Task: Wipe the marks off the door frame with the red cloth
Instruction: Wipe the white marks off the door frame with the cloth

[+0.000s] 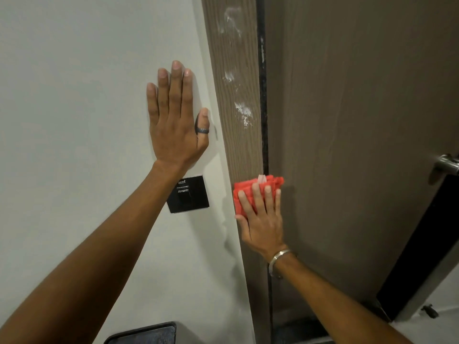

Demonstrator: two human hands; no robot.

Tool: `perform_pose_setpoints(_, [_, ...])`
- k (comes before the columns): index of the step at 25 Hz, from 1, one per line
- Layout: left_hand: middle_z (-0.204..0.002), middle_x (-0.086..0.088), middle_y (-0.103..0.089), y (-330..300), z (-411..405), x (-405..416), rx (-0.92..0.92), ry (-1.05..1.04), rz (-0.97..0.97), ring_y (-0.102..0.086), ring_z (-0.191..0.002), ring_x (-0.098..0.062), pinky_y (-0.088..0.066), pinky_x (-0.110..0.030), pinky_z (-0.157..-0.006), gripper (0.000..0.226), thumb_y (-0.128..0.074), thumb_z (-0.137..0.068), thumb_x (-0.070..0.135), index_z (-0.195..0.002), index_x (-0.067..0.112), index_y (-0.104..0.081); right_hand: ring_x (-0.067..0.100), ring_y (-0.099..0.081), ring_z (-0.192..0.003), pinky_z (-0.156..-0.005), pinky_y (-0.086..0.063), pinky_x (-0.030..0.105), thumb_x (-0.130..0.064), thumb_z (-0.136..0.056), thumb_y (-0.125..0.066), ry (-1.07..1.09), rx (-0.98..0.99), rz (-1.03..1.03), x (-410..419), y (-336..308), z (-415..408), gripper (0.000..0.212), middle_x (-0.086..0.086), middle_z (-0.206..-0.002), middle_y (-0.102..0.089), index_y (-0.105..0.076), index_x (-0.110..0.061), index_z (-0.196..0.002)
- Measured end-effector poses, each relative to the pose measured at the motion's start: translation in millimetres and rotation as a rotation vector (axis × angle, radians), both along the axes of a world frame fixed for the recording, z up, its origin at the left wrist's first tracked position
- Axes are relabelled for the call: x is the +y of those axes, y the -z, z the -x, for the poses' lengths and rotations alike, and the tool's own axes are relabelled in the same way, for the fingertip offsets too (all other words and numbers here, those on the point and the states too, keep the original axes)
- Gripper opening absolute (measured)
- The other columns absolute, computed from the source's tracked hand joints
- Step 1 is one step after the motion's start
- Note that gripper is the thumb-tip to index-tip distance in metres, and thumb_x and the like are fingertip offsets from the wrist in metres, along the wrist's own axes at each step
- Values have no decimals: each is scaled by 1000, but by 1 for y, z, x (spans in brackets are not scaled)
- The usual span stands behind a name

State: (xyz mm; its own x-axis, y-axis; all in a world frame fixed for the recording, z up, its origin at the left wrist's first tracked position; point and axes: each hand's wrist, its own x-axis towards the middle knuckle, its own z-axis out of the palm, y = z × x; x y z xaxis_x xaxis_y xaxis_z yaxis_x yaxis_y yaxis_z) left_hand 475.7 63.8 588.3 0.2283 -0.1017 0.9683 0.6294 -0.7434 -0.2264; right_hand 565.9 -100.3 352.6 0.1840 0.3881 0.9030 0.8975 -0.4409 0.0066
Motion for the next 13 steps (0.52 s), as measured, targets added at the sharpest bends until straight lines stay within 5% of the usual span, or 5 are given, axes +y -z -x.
perform_pose_setpoints(5, [-167,-19,-30,0,-2,0,-3,-2,-10,-24,-155,-38,6,-40,-130,66,-37,-107,40,-162,7,-22,27,13,-164,-132,7,56,-46,-104,-49,-70,40,-162,24,-95,-10,66,9,-172,-15,-22,-28,-162])
perform_pose_setpoints(9, [-167,-18,-30,0,-4,2,-18,-8,4,-25,-155,-38,7,-39,-130,67,-37,-107,42,-162,8,-20,29,11,-164,-131,7,59,-50,-107,-40,-69,-9,-233,34,-125,-18,71,3,-178,4,-8,-31,-167])
perform_pose_setpoints(13, [-167,-19,-31,1,-2,1,-13,-21,-17,-25,-155,-39,7,-40,-130,66,-37,-107,40,-162,7,-22,32,18,-163,-131,11,59,-50,-101,-54,12,-35,0,6,-30,-4,92,3,-175,20,8,-28,-167])
